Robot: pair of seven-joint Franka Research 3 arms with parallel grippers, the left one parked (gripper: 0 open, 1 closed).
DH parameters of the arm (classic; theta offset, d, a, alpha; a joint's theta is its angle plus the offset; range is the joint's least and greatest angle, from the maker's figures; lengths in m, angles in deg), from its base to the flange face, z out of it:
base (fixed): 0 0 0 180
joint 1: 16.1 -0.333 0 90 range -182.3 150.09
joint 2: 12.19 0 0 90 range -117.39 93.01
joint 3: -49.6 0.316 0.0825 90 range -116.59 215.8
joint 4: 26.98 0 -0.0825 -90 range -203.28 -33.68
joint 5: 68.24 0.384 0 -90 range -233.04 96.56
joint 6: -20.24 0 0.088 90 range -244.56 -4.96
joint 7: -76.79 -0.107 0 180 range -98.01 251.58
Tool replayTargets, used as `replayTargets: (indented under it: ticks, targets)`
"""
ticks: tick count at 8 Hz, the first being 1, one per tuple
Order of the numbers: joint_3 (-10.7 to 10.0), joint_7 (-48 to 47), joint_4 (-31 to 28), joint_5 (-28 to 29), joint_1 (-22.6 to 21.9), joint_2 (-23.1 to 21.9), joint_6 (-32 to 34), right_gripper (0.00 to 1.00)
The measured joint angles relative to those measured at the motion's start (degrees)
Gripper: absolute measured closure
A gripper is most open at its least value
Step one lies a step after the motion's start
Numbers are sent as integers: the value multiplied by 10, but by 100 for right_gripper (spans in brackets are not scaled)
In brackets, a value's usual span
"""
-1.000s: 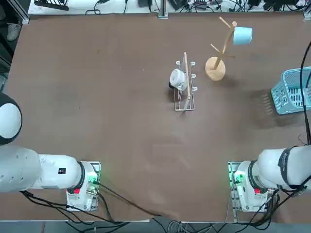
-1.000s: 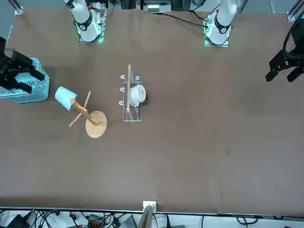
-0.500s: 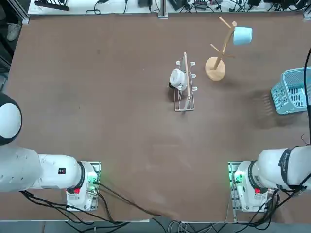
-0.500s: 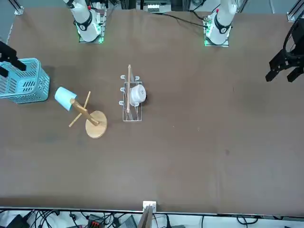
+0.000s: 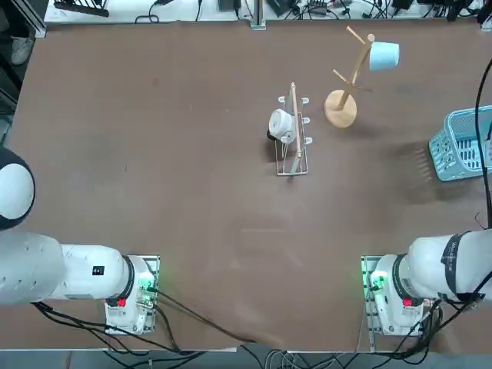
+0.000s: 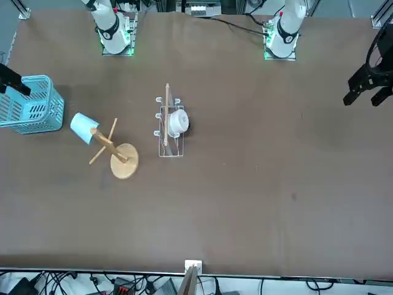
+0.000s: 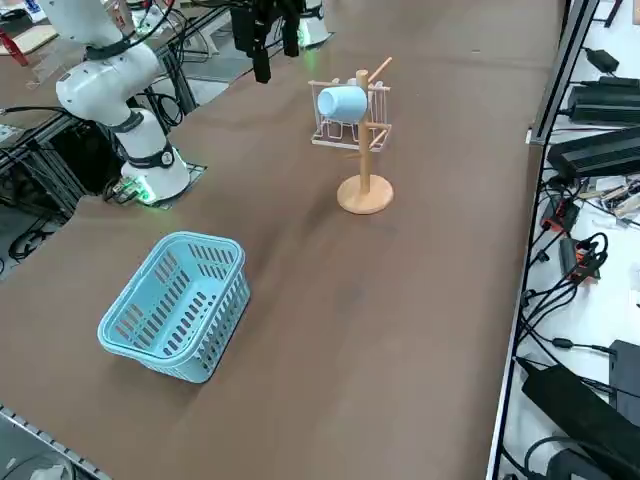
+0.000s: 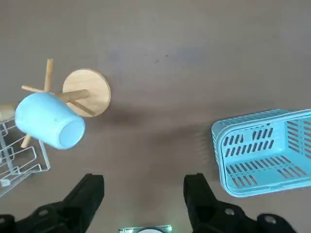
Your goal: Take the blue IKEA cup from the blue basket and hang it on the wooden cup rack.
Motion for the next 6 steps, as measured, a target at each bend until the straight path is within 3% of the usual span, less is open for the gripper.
replayTargets:
  ticks: [3, 6]
  targets:
    - [1, -51, 0, -8, -25, 4, 0, 0]
    - [-6, -52, 3, -2, -21, 5, 0, 0]
